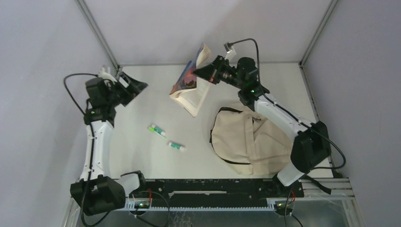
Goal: Pack the student bag
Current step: Pick up the book from the center of the board.
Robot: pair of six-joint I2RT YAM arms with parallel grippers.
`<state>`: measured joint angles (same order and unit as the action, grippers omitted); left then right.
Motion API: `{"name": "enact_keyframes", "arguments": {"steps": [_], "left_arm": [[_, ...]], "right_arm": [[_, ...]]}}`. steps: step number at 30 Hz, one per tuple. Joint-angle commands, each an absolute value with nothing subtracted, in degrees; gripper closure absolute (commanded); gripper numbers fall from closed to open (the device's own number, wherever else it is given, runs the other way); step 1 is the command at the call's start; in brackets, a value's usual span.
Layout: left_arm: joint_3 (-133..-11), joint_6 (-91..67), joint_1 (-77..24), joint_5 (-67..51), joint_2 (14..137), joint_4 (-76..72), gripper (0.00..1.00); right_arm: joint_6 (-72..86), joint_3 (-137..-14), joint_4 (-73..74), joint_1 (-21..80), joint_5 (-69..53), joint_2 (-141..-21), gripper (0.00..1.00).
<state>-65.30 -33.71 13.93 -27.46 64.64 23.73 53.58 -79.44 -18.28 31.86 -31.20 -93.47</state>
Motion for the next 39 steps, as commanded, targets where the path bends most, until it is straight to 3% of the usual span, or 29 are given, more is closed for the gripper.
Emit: {"name": "enact_keyframes", "arguments": {"steps": [1,10,17,27,39], "left_arm": [[-54.3,-42.1,9.2,-28.7,60.2,12.8,0.09],[-45.0,-48.8,4.0,-27.8,64.2,3.9,0.0],[-39.0,-52.2,2.5,-27.6,67.9,0.3,0.0],[-35.7,-54.4,-1.2,-28.1,75.1,-5.9,0.0],[-26.3,-71.6,-4.8,-26.3,77.8,-34.7,0.0]], "right_arm": [[48.9,-74.4,-23.8,32.5,-23.4,-86.0,1.0],[52.3,-72.2,-31.2,31.6,-23.8,-99.0,1.0],[64.0,-70.2,-45.3,30.1,-29.5,-108.3,1.0],[78.2,-68.3,-59.9,28.3,-32.6,-112.7,1.0],[81.5,-67.6,-64.3,28.1,-34.1,-114.6,1.0]]}}
